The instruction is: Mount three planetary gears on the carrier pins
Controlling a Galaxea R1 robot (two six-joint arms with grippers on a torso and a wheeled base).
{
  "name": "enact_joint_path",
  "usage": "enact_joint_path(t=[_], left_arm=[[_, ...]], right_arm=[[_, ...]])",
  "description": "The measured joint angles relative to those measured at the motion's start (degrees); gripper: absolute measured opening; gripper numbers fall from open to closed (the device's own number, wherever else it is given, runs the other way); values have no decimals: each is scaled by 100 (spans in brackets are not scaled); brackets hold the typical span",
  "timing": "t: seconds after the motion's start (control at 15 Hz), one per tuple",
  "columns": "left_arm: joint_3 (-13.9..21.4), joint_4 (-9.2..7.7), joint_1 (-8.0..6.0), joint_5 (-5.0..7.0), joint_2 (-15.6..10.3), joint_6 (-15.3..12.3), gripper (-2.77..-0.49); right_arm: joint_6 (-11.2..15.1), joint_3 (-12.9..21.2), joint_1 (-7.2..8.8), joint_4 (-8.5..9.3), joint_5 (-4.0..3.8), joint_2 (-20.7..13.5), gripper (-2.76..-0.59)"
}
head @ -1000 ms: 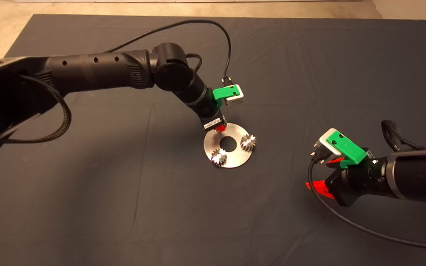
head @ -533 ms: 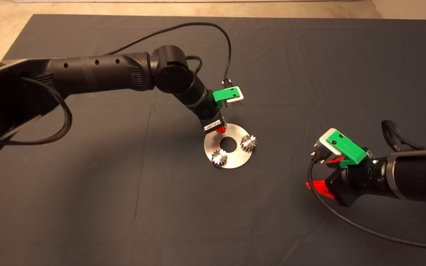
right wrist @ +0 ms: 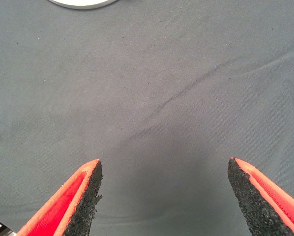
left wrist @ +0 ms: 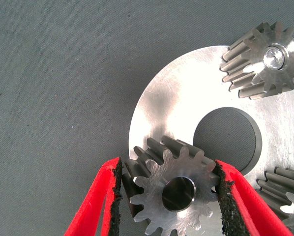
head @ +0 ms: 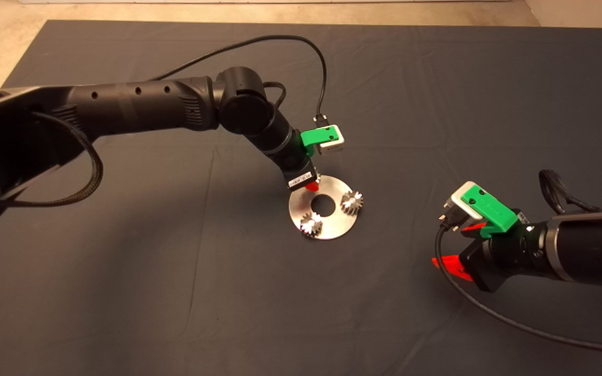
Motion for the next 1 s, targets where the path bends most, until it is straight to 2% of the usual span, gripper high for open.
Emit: enact_joint_path(t=[0.67,1.0], left_arm=[[0,0,-2,10,9,2,-219],[-24,-2,-13,74,65,5,-219]], right_arm=[[0,0,0,0,0,0,-147],[0,0,0,0,0,0,-147]])
